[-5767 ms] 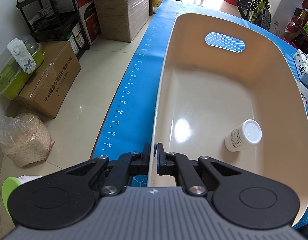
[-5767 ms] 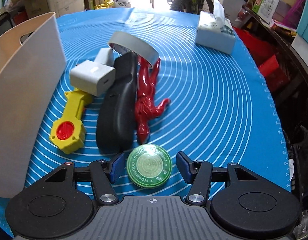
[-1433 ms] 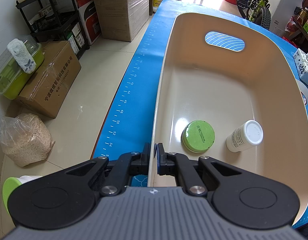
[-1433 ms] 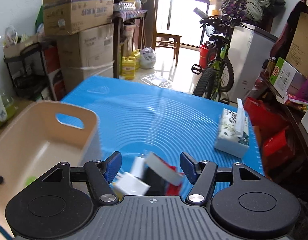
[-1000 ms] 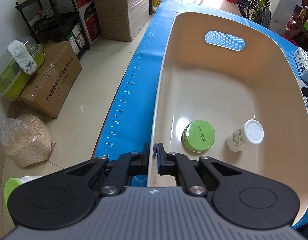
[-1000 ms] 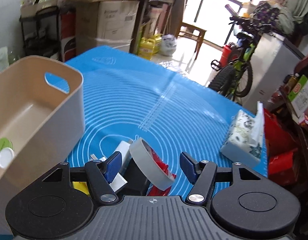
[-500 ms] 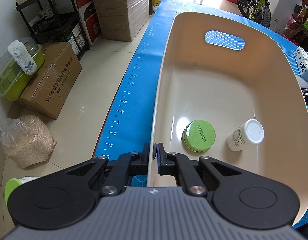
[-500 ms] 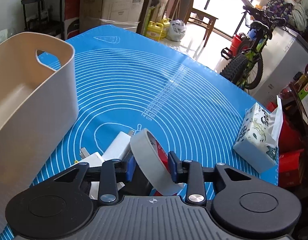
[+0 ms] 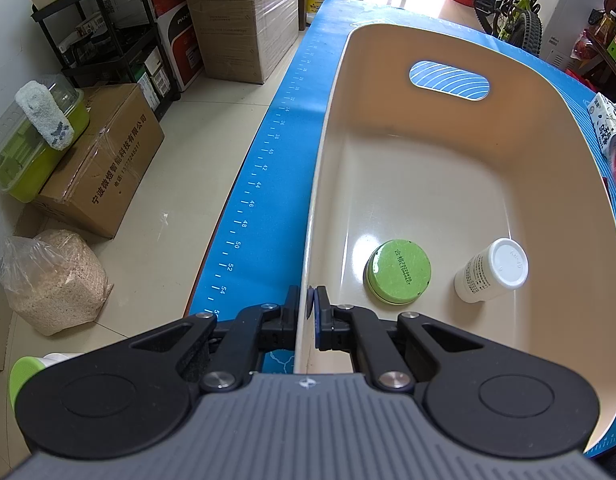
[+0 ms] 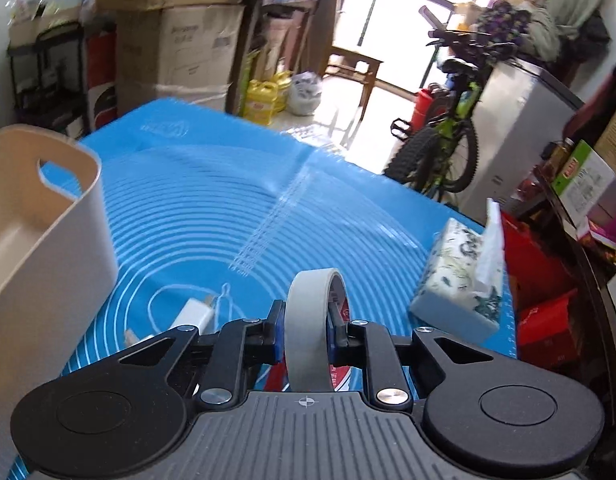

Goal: Organize rigid objects
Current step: 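Carry the tape roll into the basket and open the right gripper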

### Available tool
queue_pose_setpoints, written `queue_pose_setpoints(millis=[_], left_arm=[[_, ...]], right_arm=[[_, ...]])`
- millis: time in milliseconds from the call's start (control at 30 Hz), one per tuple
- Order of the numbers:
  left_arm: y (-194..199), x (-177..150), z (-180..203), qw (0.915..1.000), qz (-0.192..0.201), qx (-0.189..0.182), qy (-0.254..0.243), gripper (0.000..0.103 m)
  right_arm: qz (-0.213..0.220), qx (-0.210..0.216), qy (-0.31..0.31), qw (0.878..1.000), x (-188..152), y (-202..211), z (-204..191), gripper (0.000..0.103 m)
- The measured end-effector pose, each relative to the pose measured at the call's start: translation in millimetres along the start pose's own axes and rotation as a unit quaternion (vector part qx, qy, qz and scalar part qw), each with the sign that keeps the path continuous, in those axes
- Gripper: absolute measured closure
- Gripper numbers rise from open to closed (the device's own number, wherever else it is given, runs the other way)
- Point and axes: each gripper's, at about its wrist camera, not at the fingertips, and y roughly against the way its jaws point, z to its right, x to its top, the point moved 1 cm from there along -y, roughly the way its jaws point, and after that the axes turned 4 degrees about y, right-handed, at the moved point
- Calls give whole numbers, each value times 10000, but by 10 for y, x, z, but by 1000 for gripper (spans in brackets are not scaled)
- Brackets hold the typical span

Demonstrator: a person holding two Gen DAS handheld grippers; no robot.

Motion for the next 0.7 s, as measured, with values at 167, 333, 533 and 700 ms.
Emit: queue_pose_setpoints(millis=[167, 333, 533, 700], left_arm=[[1, 0, -3, 10000, -1, 0, 6, 95], [3, 1, 1, 10000, -2, 6, 5, 95], [0, -3, 13, 10000, -3, 19, 9, 95], [-1, -2, 14, 10000, -4, 17, 13, 95]], right_arm=[[148, -248, -276, 9992, 24, 158, 110, 73], [509, -293, -518, 9969, 86, 506, 49, 73], [1075, 67, -721, 9916, 185, 953, -229, 73], [1458, 382, -612, 9867, 395, 1252, -499, 73]])
